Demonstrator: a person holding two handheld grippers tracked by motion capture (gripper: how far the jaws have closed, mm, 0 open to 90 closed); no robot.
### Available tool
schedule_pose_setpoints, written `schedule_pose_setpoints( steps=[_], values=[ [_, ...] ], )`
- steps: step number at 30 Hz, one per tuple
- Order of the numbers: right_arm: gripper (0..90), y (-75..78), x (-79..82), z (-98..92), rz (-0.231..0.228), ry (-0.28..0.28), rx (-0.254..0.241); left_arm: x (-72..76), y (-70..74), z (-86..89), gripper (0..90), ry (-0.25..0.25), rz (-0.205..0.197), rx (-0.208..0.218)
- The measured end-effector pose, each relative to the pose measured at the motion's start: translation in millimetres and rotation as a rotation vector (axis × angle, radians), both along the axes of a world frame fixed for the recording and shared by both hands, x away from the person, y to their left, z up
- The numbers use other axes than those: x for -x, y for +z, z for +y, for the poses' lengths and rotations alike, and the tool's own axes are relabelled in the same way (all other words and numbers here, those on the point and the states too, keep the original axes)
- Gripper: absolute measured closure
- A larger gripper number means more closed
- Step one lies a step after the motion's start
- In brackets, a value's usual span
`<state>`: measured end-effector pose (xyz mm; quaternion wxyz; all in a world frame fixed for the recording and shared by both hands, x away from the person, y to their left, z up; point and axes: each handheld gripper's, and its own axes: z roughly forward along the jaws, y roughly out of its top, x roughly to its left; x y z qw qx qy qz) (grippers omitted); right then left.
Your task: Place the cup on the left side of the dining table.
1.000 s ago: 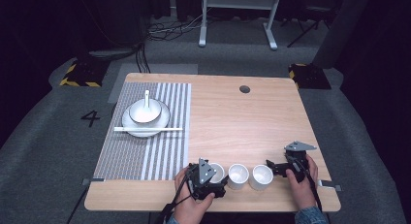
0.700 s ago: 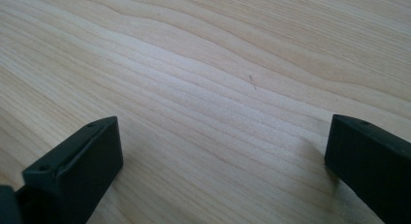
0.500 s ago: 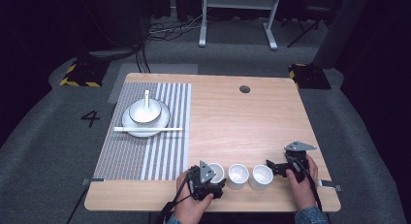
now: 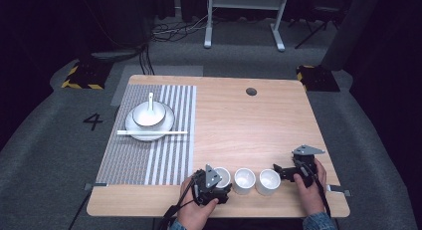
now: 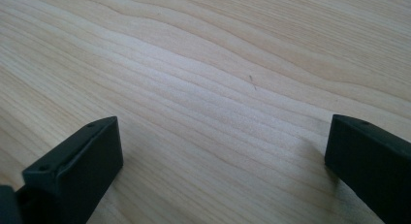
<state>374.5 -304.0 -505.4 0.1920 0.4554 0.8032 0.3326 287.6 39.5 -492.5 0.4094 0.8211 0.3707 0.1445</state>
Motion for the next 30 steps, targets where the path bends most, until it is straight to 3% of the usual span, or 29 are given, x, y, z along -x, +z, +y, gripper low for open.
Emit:
schedule_pose_setpoints(
  steps=[13,18,30],
  values=[
    [0.1,0.0,-0.1,0.0,0.0,0.0,0.0,2.8,9.5,6.2,26.4,-0.018,0.014,-0.016],
    [0.1,0.0,-0.1,-0.1,0.0,0.0,0.0,4.8,21.3,8.2,26.4,-0.029,-0.007,-0.013],
    [0.1,0.0,-0.1,0.0,0.0,0.0,0.0,3.7,44.2,18.5,26.4,-0.026,-0.009,0.013]
  ],
)
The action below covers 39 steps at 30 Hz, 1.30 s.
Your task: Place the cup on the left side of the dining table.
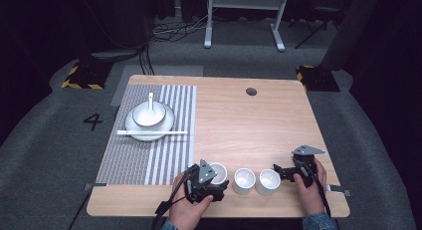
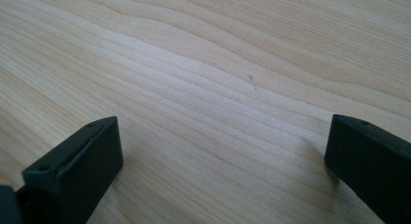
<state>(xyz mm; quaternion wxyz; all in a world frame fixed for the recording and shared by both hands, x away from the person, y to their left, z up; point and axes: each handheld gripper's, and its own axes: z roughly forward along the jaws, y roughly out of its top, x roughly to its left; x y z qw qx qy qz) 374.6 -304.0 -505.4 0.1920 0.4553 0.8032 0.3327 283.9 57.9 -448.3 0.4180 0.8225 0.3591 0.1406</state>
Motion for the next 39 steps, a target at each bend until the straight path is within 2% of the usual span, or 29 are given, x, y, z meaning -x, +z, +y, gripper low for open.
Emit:
schedule_pose_setpoints(
  steps=[12,15,18,26,34,39],
  values=[
    [0.1,0.0,0.0,0.0,0.0,0.0,0.0,-2.0,20.9,9.3,26.4,0.021,-0.041,0.018],
    [0.1,0.0,0.0,0.0,0.0,0.0,0.0,-3.2,25.3,13.7,26.4,0.039,-0.052,0.022],
    [0.1,0.0,0.0,0.0,0.0,0.0,-0.001,-6.2,31.1,19.4,26.4,0.063,-0.063,0.031],
    [0.1,0.0,0.0,0.0,0.0,0.0,0.0,-12.8,43.6,27.7,26.4,0.08,-0.095,0.053],
    [0.1,0.0,0.1,0.0,0.0,0.0,0.0,-21.7,51.0,36.7,26.4,0.109,-0.11,0.074],
    [0.1,0.0,0.1,0.0,0.0,0.0,0.0,-25.8,56.4,41.3,26.5,0.127,-0.133,0.063]
  ],
)
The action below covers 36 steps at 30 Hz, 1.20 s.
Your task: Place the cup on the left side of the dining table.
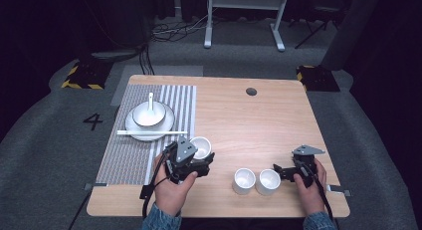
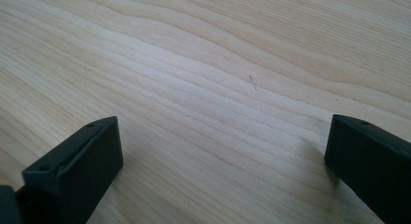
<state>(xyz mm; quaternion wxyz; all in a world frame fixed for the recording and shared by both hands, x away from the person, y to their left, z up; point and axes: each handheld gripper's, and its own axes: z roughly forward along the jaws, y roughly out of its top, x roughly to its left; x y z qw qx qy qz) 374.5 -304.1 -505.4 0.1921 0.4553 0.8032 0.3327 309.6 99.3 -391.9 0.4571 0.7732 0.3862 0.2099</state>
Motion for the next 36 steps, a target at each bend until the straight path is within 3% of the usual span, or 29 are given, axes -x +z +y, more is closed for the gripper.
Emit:
schedule_pose_setpoints(
  steps=[8,18,23,26,29,36],
  values=[
    [0.1,0.0,0.0,0.0,0.0,0.0,0.0,-13.0,6.7,9.6,26.4,0.023,-0.012,-0.005],
    [0.1,0.0,-0.9,0.0,-0.001,0.001,0.0,-33.6,9.5,36.0,26.5,0.108,-0.05,0.027],
    [0.1,0.0,-0.9,0.0,-0.001,0.001,0.0,-40.8,10.2,54.8,26.4,0.154,-0.054,0.062],
    [0.1,0.0,-0.9,0.0,-0.001,0.002,0.0,-44.6,11.4,64.2,26.4,0.176,-0.055,0.061],
    [0.1,0.0,-0.9,0.0,-0.001,0.001,0.0,-47.7,11.8,74.2,26.4,0.194,-0.073,0.027],
    [0.1,0.1,-1.3,0.0,0.0,0.003,0.0,-52.7,8.3,97.4,26.4,0.242,-0.055,0.039]
  ],
)
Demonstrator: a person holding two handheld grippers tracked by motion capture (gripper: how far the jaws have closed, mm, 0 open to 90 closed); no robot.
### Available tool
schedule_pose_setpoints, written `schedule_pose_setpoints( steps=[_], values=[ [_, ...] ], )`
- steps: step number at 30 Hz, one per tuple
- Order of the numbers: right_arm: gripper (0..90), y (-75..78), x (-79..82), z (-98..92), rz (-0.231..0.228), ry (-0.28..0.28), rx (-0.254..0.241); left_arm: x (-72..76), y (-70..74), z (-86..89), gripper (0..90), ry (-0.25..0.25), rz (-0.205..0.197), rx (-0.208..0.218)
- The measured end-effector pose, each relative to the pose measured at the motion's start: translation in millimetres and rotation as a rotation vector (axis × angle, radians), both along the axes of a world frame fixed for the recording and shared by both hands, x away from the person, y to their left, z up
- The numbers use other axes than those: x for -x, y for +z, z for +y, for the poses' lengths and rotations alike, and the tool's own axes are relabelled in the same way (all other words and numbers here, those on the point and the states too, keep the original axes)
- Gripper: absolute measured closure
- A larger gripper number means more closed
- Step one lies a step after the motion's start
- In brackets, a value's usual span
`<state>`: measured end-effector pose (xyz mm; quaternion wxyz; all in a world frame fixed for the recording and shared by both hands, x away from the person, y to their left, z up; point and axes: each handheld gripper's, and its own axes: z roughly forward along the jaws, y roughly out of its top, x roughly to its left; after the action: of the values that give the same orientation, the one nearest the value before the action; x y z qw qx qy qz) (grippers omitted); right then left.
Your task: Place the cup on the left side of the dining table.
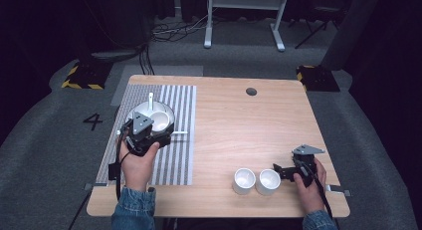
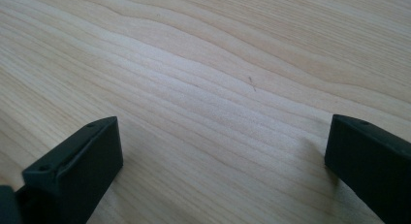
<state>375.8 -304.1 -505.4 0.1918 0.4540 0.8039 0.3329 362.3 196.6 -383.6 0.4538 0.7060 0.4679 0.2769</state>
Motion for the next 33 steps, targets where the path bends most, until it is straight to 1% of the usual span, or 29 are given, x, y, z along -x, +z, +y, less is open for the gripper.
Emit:
schedule_pose_setpoints(
  steps=[2,3,4,6,7,8,9,10,12,13,14,15,16,17,21,24,25,26,27,28,29,33],
  values=[
    [0.1,0.0,-0.1,0.0,0.001,0.001,0.0,-3.0,-3.9,5.1,26.4,0.019,0.005,-0.008],
    [0.1,0.1,-0.3,0.0,0.001,0.001,0.0,-5.6,-7.9,9.7,26.4,0.043,0.014,-0.014],
    [0.1,0.1,-0.3,0.0,0.001,0.001,0.0,-5.6,-7.9,9.7,26.4,0.043,0.014,-0.014],
    [0.1,0.1,-0.4,0.1,0.001,0.001,0.0,-8.1,-12.4,13.9,26.4,0.056,0.033,-0.014],
    [0.1,0.1,-0.4,0.1,0.002,0.001,0.0,-10.7,-17.9,15.2,26.4,0.061,0.046,-0.003],
    [0.1,0.1,-0.4,0.1,0.002,0.001,0.0,-10.7,-17.9,15.2,26.4,0.061,0.046,-0.003],
    [0.1,0.1,-0.4,0.1,0.001,0.001,0.0,-13.5,-22.8,14.3,26.4,0.054,0.064,-0.004],
    [0.1,0.1,-0.4,0.1,0.001,0.001,0.0,-13.5,-22.8,14.3,26.4,0.054,0.064,-0.004],
    [0.1,0.1,-0.5,0.1,0.001,0.001,0.0,-16.4,-27.5,11.4,26.4,0.05,0.079,-0.009],
    [0.1,0.1,-0.4,0.1,0.001,0.001,0.0,-19.6,-33.1,7.2,26.4,0.053,0.101,-0.032],
    [0.1,0.1,-0.4,0.1,0.001,0.001,0.0,-19.6,-33.1,7.2,26.4,0.053,0.101,-0.032],
    [0.1,0.1,-0.4,0.1,0.001,0.001,0.0,-22.3,-37.9,3.5,26.4,0.058,0.121,-0.059],
    [0.1,0.1,-0.4,0.1,0.001,0.001,0.0,-22.3,-37.9,3.5,26.4,0.058,0.121,-0.059],
    [0.1,0.1,-0.4,0.1,0.002,0.002,0.0,-25.5,-43.7,1.0,26.4,0.054,0.139,-0.067],
    [0.1,0.1,-0.4,0.1,0.001,0.001,0.0,-29.4,-53.1,-1.1,26.4,0.043,0.174,-0.064],
    [0.1,0.1,-0.5,0.1,0.001,0.001,0.0,-30.4,-56.5,-2.1,26.4,0.041,0.184,-0.058],
    [0.1,0.1,-0.4,0.1,0.002,0.001,0.0,-30.9,-59.6,-3.2,26.4,0.037,0.2,-0.052],
    [0.1,0.1,-0.4,0.1,0.001,0.001,0.0,-31.4,-60.9,-4.3,26.4,0.032,0.211,-0.059],
    [0.1,0.1,-0.4,0.1,0.001,0.001,0.0,-31.4,-60.9,-4.3,26.4,0.032,0.211,-0.059],
    [0.1,0.1,-0.4,0.1,0.001,0.001,0.0,-32.1,-63.3,-7.5,26.4,0.024,0.225,-0.075],
    [0.1,0.1,-0.4,0.1,0.001,0.001,0.0,-32.5,-64.3,-8.8,26.5,0.018,0.229,-0.084],
    [0.1,0.1,-0.4,0.1,0.001,0.001,0.0,-33.3,-67.1,-13.9,26.4,0.011,0.236,-0.091]
  ],
)
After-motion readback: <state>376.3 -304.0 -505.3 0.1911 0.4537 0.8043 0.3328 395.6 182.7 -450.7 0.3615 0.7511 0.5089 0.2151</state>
